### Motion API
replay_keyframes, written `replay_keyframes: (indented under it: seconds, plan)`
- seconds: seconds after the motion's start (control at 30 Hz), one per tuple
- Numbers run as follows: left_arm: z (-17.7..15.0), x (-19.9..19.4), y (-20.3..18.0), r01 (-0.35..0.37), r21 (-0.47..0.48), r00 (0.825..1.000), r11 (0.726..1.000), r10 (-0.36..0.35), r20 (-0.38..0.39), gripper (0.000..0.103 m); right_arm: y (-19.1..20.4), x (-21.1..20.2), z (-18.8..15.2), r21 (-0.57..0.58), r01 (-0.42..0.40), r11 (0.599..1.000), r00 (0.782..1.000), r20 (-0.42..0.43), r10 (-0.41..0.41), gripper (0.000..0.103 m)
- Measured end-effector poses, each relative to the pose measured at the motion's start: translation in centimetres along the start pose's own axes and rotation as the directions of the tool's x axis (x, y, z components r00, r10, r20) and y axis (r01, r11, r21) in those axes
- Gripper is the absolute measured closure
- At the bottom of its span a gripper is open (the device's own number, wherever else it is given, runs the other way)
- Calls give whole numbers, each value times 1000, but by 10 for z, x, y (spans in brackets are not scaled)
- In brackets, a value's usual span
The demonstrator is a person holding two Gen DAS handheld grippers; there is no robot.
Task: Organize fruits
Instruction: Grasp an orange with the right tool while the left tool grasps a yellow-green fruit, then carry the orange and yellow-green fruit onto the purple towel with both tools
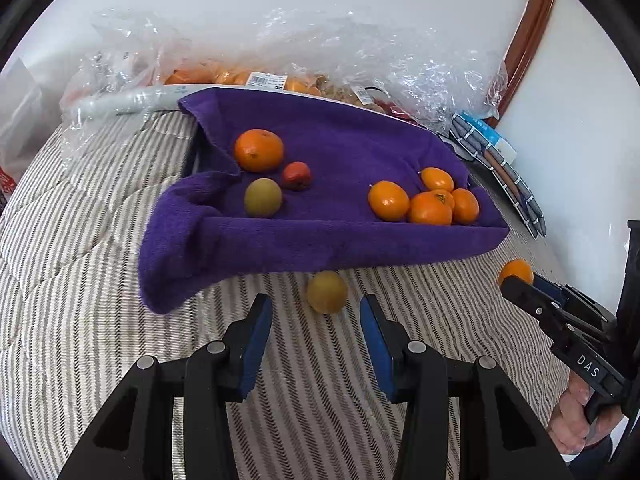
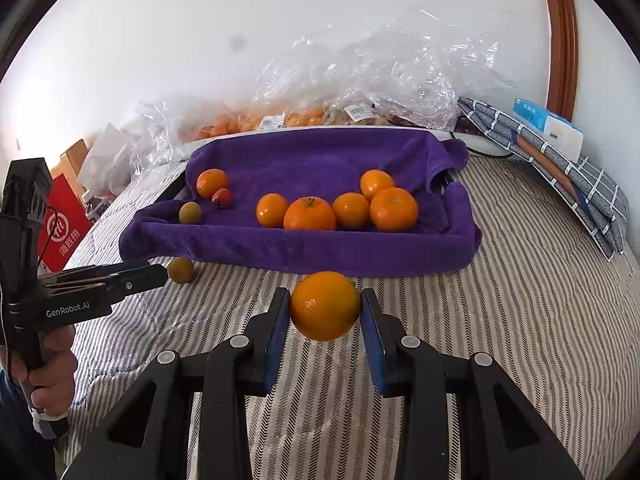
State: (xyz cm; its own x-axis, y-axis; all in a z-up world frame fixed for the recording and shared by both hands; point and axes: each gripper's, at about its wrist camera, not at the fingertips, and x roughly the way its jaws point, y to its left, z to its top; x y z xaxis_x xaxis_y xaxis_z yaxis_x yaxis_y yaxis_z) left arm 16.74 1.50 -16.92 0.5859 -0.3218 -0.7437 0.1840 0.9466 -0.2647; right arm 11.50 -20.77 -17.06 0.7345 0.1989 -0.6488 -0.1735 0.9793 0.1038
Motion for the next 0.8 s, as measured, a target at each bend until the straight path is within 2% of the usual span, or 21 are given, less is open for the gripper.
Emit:
replay_keyframes:
  seconds: [0.17, 0.2, 0.27, 0.3, 0.53, 0.8]
  plan:
    - [5, 13, -17, -11, 23, 1000, 1000, 12, -20, 61, -10, -3, -1, 3, 9, 1000, 1000, 7, -9, 68]
    - [5, 15, -19, -22, 29, 1000, 999, 23, -21, 63, -11, -4, -1, 1, 11, 1000, 1000, 13, -11, 68]
    - [6, 19, -24, -46, 50, 999, 998, 47, -20, 79, -13, -4, 1, 1, 13, 1000, 1000, 20, -13, 68]
    - [6, 21, -25, -44, 51, 999, 998, 45, -22, 80, -15, -4, 3, 4, 11, 1000, 1000, 23, -11, 68]
    - [17, 2, -14, -24, 16, 999, 1000, 23, 35, 80, -20, 0, 25, 5, 12, 1000, 998, 60, -12, 68]
    - [65, -3, -5, -52, 4, 992, 999, 51, 112, 80, -21, 29, 67, -19, -3, 1000, 996, 92, 5, 68]
